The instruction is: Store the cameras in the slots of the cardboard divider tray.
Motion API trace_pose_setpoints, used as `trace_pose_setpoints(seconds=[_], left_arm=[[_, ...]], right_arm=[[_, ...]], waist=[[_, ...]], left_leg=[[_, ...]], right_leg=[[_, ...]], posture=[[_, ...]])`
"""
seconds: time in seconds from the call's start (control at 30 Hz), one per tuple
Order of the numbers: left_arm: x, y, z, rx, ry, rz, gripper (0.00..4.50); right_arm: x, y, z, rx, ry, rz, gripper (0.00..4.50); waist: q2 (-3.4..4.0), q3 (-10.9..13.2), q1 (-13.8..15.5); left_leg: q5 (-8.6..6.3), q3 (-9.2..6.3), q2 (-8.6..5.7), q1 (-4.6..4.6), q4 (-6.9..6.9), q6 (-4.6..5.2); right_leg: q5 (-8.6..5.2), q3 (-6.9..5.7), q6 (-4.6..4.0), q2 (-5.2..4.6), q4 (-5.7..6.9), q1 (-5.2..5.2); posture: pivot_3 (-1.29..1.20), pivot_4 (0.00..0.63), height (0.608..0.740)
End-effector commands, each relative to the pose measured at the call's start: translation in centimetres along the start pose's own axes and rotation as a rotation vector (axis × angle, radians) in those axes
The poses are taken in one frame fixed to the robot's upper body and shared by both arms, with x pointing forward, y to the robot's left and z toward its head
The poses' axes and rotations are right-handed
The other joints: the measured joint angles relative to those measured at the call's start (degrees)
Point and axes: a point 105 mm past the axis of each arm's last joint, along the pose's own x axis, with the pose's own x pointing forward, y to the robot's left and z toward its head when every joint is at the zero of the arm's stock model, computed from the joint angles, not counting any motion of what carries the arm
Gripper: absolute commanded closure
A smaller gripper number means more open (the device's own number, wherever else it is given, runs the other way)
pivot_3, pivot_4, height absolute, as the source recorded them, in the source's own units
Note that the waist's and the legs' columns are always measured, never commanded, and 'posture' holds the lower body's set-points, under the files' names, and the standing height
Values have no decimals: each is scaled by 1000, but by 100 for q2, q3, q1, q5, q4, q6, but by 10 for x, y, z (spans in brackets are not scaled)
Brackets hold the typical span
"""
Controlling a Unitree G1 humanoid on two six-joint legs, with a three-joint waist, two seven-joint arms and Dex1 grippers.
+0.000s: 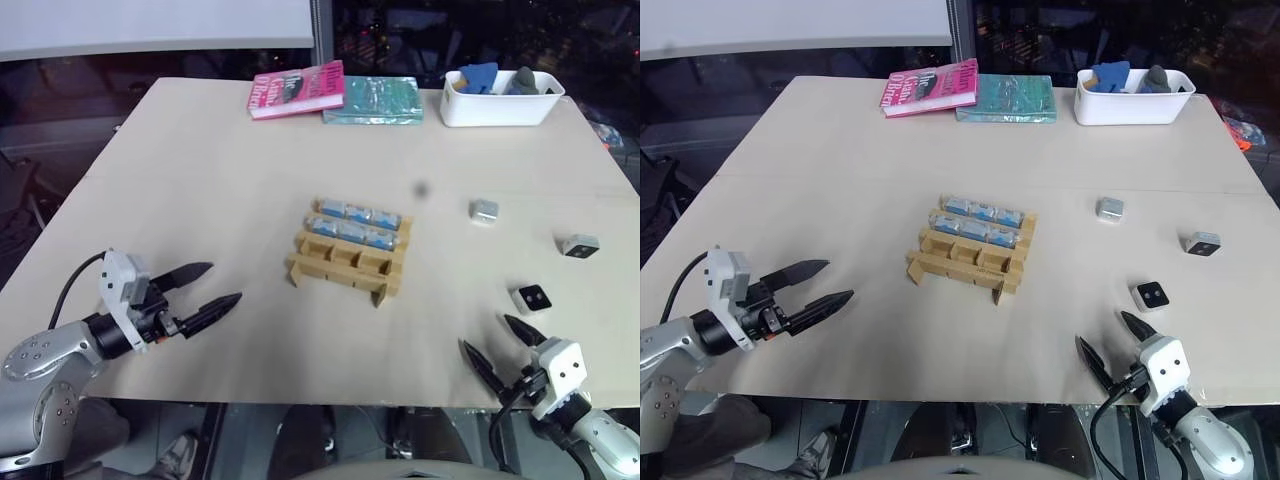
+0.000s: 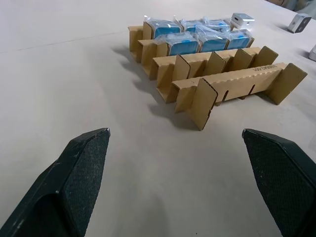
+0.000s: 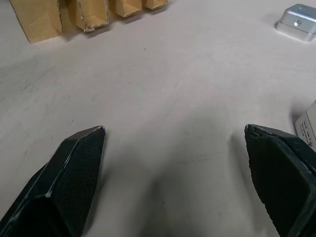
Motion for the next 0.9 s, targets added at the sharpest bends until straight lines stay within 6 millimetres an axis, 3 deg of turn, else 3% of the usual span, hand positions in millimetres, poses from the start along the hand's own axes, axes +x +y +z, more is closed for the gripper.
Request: trace_pose_setpoints(seconds=[0.03,0.13,0.27,0.33,0.47,0.63,0.7,0.9], left_arm=[[-2,11,17,40,-64,42,21],[4,27,36,18,-170,93,21],[13,28,61,11,-266,60,21],[19,17,74,24,-302,-13,21],[32,-28,107,42,-361,-289,21],[45,-71,119,119,-310,-535,21],[49,-83,119,137,-293,-601,21],[53,-96,118,149,-280,-675,21]], right_arm=[[5,0,15,-20,-59,1,0],[21,3,35,-29,-107,4,0],[41,-3,66,-42,-155,5,0],[47,-16,82,-70,-187,-50,0],[54,-65,113,-12,-250,-253,0],[34,-135,103,-32,-83,-550,0],[24,-154,96,-27,-15,-626,0],[21,-167,79,37,122,-672,0]], waist=[[0,0,0],[0,0,12],[-3,-6,-17],[-4,-6,-14],[-5,-6,18],[-4,-7,26],[-1,-6,21],[11,-12,-56]], left_leg=[[0,0,0,0,0,0],[1,-4,0,0,1,-1],[2,-1,-2,0,2,2],[15,0,-2,-3,3,24],[17,-1,-5,-8,2,26],[17,-1,-11,-6,2,27],[17,1,-15,-6,2,27],[20,14,-10,5,0,22]], right_leg=[[0,0,0,0,0,0],[-1,-6,1,0,2,0],[10,1,-12,1,3,1],[12,0,-14,4,2,0],[12,-3,-15,23,4,2],[13,-1,-15,31,3,7],[13,1,-15,33,3,7],[12,24,-14,59,4,5]], posture=[[0,150,740],[0,150,740],[0,150,740],[0,150,740],[0,150,740],[0,150,740],[0,150,740],[0,150,740]])
